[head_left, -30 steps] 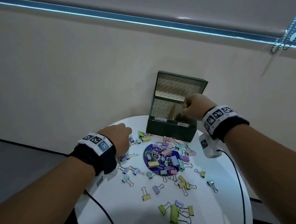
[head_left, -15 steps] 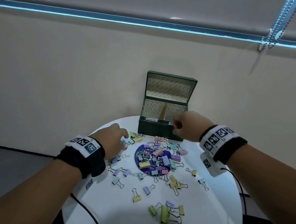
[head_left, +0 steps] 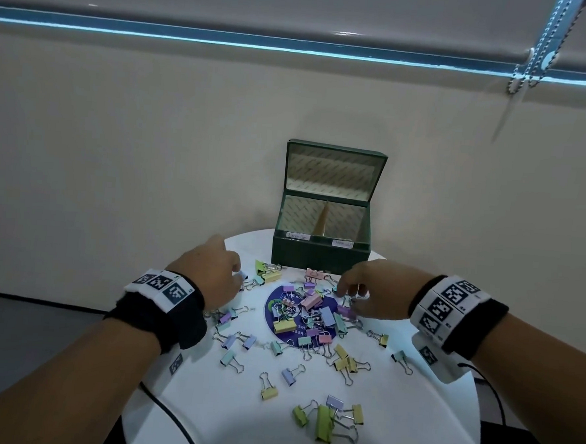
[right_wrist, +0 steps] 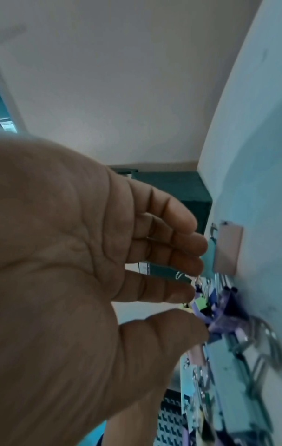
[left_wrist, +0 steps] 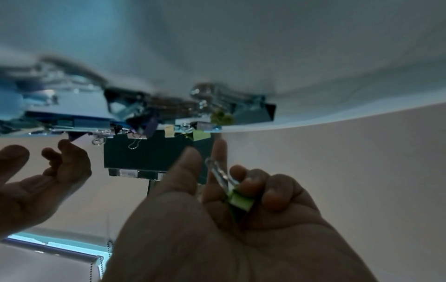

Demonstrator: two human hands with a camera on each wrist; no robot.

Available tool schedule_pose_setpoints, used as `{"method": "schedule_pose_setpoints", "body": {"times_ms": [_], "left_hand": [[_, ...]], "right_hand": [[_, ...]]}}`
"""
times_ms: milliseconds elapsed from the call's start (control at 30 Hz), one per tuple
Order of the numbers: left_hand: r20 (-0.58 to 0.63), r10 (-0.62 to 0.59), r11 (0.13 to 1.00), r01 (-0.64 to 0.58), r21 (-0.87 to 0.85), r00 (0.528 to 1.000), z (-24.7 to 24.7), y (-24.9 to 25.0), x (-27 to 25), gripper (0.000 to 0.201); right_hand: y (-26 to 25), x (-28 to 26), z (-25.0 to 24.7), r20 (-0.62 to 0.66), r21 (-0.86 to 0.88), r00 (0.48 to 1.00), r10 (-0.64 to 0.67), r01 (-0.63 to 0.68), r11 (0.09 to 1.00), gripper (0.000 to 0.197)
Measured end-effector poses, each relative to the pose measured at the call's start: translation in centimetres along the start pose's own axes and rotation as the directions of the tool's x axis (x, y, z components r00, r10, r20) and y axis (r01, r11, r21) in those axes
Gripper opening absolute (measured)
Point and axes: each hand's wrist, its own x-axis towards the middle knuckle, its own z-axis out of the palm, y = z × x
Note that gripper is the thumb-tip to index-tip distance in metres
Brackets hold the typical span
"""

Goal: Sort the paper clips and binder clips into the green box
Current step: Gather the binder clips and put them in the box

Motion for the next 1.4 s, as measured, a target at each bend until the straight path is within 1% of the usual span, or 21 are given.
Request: {"method": "schedule_pose_setpoints", "body": {"times_ms": [100, 167, 233, 300, 367, 433, 500, 667, 767, 800, 867, 967, 1067, 1233, 1300, 1400], "left_hand": [[0.133, -0.026, 0.998, 0.018, 0.059, 0.991, 0.2, 0.0, 0.2, 0.049], [0.161, -0.029, 0.999, 0.022, 0.050, 0.987, 0.1, 0.0, 0.2, 0.047], [0.142, -0.009, 0.999, 0.004, 0.036, 0.990, 0.2, 0.1, 0.3, 0.038], [0.143, 0.008, 0.999, -0.015, 0.051, 0.990, 0.4, 0.3, 0.2, 0.034], [0.158, 0.022, 0.999, -0.029, 0.041, 0.987, 0.5, 0.4, 0.3, 0.032], [0.172, 0.037, 0.999, -0.037, 0.000, 0.984, 0.4, 0.3, 0.2, 0.029], [0.180, 0.049, 0.998, -0.042, -0.041, 0.982, 0.3, 0.2, 0.1, 0.026], [0.181, 0.084, 0.996, -0.078, -0.037, 0.980, 0.1, 0.4, 0.1, 0.024], [0.195, 0.086, 0.996, -0.080, -0.038, 0.977, 0.2, 0.5, 0.1, 0.032], [0.196, 0.090, 0.996, -0.086, -0.029, 0.976, 0.2, 0.6, 0.1, 0.035], [0.192, 0.107, 0.994, -0.110, 0.002, 0.975, 0.1, 0.8, 0.1, 0.033], [0.173, 0.112, 0.993, -0.117, 0.017, 0.979, 0.0, 1.0, 0.0, 0.025], [0.138, 0.087, 0.996, -0.091, 0.024, 0.987, -0.2, 1.1, -0.1, 0.018], [0.093, 0.064, 0.998, -0.066, 0.022, 0.994, -0.3, 1.1, -0.2, 0.015], [0.055, 0.062, 0.998, -0.064, 0.024, 0.997, -0.4, 1.1, -0.3, 0.017], [0.000, 0.075, 0.997, -0.075, 0.021, 0.997, -0.5, 1.2, -0.4, 0.018]], "right_hand": [[-0.8, 0.6, 0.0, -0.028, -0.005, 0.999, -0.021, 0.021, 1.000, 0.024], [-1.6, 1.5, -0.2, -0.088, -0.002, 0.995, -0.044, 0.044, 0.999, 0.025], [-2.5, 2.7, -0.4, -0.112, -0.006, 0.991, -0.068, 0.068, 0.998, 0.031], [-3.3, 3.6, -0.7, -0.068, -0.026, 0.995, -0.071, 0.070, 0.997, 0.041], [-3.9, 4.3, -0.7, 0.015, -0.059, 0.997, -0.073, 0.074, 0.996, 0.046], [-4.2, 4.7, -0.6, 0.061, -0.103, 0.995, -0.078, 0.084, 0.991, 0.043], [-4.3, 4.9, -0.5, 0.069, -0.123, 0.996, -0.061, 0.070, 0.990, 0.033], [-3.8, 4.8, -0.1, 0.062, -0.087, 0.996, -0.070, 0.075, 0.993, 0.019], [-3.1, 4.1, -0.6, 0.017, -0.009, 0.997, -0.080, 0.080, 0.997, 0.013], [-2.8, 3.9, -1.1, -0.015, 0.042, 0.996, -0.083, 0.083, 0.996, 0.012], [-2.0, 3.5, -2.5, -0.108, 0.157, 0.991, -0.076, 0.093, 0.983, 0.012], [-0.2, 3.3, -4.9, -0.249, 0.315, 0.968, 0.016, 0.065, 0.947, 0.009], [1.7, 3.9, -6.2, -0.356, 0.402, 0.926, 0.124, 0.032, 0.915, 0.007], [3.3, 5.1, -6.7, -0.387, 0.568, 0.886, 0.256, 0.010, 0.823, 0.012], [3.4, 5.7, -6.7, -0.402, 0.592, 0.876, 0.268, 0.025, 0.806, 0.014], [2.7, 6.8, -6.6, -0.434, 0.622, 0.865, 0.251, 0.086, 0.778, 0.014]]}}
